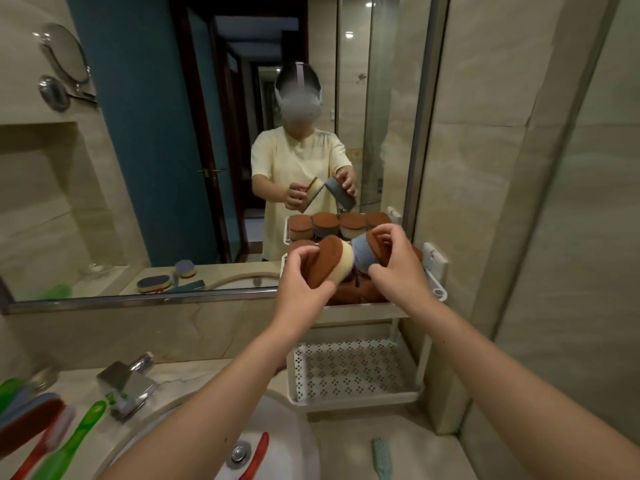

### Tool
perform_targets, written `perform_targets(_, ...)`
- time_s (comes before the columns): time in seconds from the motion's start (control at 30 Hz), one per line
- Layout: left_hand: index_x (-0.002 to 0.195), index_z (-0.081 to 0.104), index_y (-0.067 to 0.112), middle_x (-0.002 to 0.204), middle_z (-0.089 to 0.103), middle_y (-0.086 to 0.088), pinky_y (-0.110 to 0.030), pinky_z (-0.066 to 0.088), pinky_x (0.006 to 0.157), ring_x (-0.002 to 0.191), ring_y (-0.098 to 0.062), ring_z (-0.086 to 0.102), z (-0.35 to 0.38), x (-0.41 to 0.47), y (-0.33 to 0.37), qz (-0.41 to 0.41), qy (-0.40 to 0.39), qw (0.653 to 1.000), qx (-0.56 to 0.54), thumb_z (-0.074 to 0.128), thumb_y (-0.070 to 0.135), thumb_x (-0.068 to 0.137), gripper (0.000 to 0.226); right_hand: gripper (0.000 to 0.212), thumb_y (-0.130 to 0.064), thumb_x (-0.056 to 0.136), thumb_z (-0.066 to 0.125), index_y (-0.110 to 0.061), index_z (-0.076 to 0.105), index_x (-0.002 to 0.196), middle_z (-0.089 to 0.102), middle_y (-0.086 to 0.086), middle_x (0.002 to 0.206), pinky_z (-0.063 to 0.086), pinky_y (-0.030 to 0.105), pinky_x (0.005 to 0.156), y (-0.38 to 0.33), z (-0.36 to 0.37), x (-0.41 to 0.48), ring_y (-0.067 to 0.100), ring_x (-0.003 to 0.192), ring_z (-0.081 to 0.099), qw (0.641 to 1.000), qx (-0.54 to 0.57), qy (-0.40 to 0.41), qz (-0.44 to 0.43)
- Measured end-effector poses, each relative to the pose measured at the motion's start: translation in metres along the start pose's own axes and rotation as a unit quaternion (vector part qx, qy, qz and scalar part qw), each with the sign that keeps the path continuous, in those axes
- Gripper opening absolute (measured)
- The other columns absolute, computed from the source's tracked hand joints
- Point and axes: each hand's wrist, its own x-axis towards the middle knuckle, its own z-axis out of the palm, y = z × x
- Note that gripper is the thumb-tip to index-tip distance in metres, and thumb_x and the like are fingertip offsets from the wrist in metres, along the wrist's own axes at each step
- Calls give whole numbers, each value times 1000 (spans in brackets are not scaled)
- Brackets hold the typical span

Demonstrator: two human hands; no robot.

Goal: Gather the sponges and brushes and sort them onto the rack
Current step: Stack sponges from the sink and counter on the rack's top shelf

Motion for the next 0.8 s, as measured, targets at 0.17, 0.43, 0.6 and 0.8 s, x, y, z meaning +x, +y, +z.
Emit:
perform_targets(0.17, 115, 50, 44, 109, 39, 37, -35, 42, 101, 116, -3, 39, -2, 3, -16, 26, -33, 979, 198, 66, 16, 71, 55, 61, 0, 68, 56, -39, 44, 114, 49, -12, 118, 19, 53, 116, 19, 1, 2, 20, 121, 44, 971, -226, -62, -43)
perform_targets(0.43, 120, 53, 41, 135, 48, 19, -33, 26, 108, 130, -9, 30, 3, 11, -23, 83, -63, 946, 306, 60, 23, 72, 51, 60, 3, 72, 55, -32, 49, 120, 53, -8, 124, -13, 57, 113, 28, 10, 1, 17, 128, 40, 931, -353, -37, -81)
perform_targets(0.6, 130, 49, 40, 149, 37, 17, -41, 7, 118, 142, -11, 16, 9, 13, -27, 82, -83, 929, 350, 58, 21, 81, 53, 62, 3, 78, 54, -31, 49, 129, 49, -6, 136, -17, 57, 111, 39, 13, 1, 20, 141, 28, 919, -385, -26, -76)
perform_targets(0.8, 137, 44, 38, 153, 31, 14, -40, 14, 117, 144, -11, 14, 9, 6, -33, 75, -93, 924, 364, 53, 23, 86, 54, 61, 0, 84, 46, -31, 45, 137, 38, -4, 153, -7, 53, 118, 46, 19, -4, 20, 147, 21, 932, -354, -49, -53)
